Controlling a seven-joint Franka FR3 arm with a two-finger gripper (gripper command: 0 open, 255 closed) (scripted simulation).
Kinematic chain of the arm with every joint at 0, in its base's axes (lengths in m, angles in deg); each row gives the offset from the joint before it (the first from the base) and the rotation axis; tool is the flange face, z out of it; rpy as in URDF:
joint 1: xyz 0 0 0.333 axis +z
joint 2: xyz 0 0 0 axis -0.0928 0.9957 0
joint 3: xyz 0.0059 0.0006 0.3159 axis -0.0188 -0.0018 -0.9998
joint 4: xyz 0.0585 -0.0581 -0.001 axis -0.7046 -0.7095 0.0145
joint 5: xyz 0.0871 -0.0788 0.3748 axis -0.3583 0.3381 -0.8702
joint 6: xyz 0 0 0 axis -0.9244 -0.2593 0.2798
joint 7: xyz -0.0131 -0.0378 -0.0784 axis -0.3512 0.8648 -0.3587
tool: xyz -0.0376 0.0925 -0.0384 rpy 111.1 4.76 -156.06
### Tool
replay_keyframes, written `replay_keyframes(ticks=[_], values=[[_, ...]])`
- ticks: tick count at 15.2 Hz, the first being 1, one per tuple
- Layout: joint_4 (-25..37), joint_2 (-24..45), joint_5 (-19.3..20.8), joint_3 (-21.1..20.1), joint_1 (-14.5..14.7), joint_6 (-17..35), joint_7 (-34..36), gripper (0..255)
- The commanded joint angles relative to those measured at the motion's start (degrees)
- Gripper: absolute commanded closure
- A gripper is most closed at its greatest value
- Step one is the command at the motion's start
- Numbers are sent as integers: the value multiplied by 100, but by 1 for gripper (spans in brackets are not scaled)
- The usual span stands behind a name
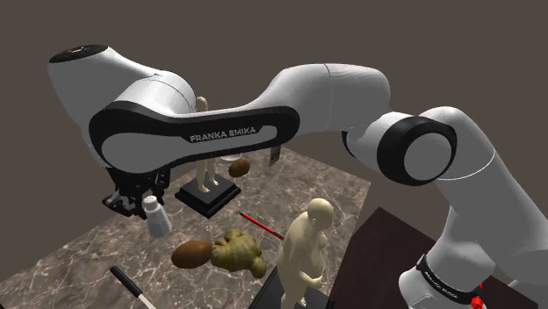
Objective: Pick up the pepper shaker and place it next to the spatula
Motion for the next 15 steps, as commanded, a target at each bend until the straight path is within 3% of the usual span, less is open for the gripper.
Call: replay_keyframes(ticks=[1, 5, 13, 14, 15], values=[[-223, -28, 6, -6, -43, 184, 54, 255], [-596, -25, 30, -3, -119, 534, 139, 255], [-596, -25, 30, -3, -119, 534, 139, 255], [-597, -26, 30, -3, -119, 534, 139, 0], [-598, -26, 30, -3, -119, 535, 139, 0]])
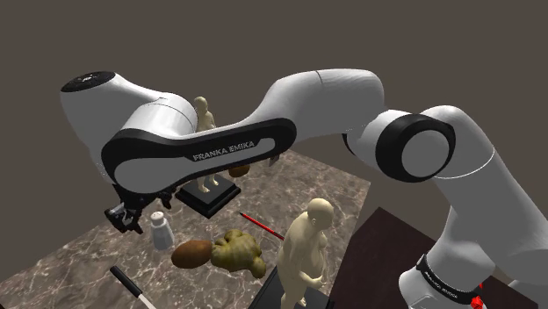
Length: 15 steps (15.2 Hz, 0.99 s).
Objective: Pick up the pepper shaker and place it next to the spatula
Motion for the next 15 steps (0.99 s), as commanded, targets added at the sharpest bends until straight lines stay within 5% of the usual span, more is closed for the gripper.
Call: replay_keyframes(ticks=[1, 4, 8, 15], values=[[-1, 0, 0, 0, 0, 0, 0, 0], [-1, 0, 0, 0, 0, 0, 0, 0], [952, 105, -26, 11, 252, -789, -150, 0], [955, 106, -27, 14, 254, -790, -152, 0]])
